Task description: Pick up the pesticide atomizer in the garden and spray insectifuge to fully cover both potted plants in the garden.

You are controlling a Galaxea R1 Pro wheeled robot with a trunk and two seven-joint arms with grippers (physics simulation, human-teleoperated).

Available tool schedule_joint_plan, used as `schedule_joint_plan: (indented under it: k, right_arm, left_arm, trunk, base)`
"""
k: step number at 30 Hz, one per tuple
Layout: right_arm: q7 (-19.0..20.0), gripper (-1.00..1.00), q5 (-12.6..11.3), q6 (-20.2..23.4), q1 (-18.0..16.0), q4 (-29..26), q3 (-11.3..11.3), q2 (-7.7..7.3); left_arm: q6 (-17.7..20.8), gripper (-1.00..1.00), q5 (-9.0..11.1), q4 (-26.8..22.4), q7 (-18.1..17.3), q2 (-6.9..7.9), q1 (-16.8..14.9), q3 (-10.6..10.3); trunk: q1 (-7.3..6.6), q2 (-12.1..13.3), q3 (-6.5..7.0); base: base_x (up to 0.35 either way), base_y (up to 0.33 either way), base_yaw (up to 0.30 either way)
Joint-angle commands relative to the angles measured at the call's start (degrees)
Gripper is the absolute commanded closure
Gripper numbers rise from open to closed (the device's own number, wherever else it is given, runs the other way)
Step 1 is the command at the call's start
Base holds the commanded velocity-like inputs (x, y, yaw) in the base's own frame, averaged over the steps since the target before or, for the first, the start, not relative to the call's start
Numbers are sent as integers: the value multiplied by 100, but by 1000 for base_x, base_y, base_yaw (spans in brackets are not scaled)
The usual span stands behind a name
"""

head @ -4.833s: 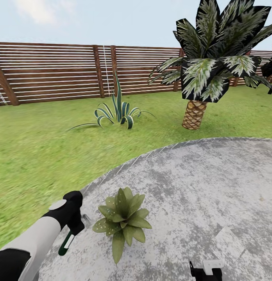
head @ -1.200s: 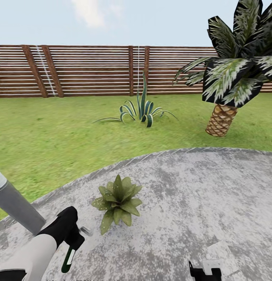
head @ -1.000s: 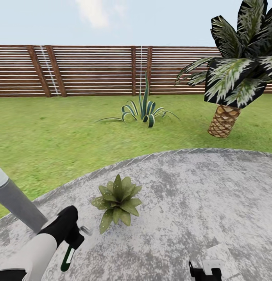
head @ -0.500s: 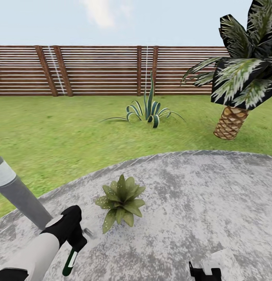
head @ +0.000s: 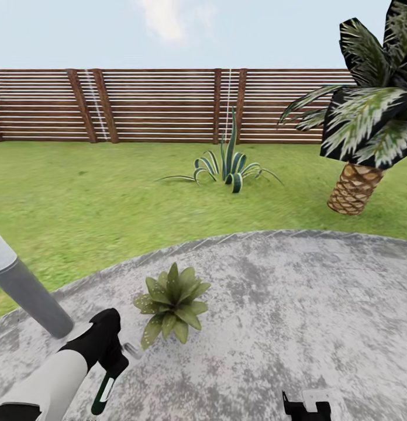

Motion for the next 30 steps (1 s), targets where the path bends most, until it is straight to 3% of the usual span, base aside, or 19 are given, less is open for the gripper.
schedule_joint_plan:
  k: [1, 9, 15, 21, 30]
  right_arm:
    - [-32, -100, -22, -3, 1, -7, 49, -1]
    - [-31, -100, -22, -3, 1, -7, 50, -3]
    - [-31, -100, -22, -3, 1, -7, 50, 0]
    - [-31, -100, -22, -3, 1, -7, 49, -2]
    - [-31, -100, -24, -3, 1, -7, 51, 0]
  left_arm:
    - [27, 100, -42, -6, -49, 17, -3, -25]
    - [18, 100, -44, 58, -17, 46, 6, -26]
    - [11, 100, -50, 75, -1, 78, 38, -63]
    - [3, 100, -45, 80, -5, 4, 237, -78]
    - [-8, 100, -42, 234, 0, 16, 307, -57]
  trunk:
    - [0, -2, -5]
    - [0, -2, -5]
    - [0, -2, -5]
    - [0, -2, -5]
    - [0, -2, -5]
  base:
    - [201, -212, 274]
    - [245, -95, 276]
    - [25, -1, 272]
    - [0, 0, 40]
    - [0, 0, 28]
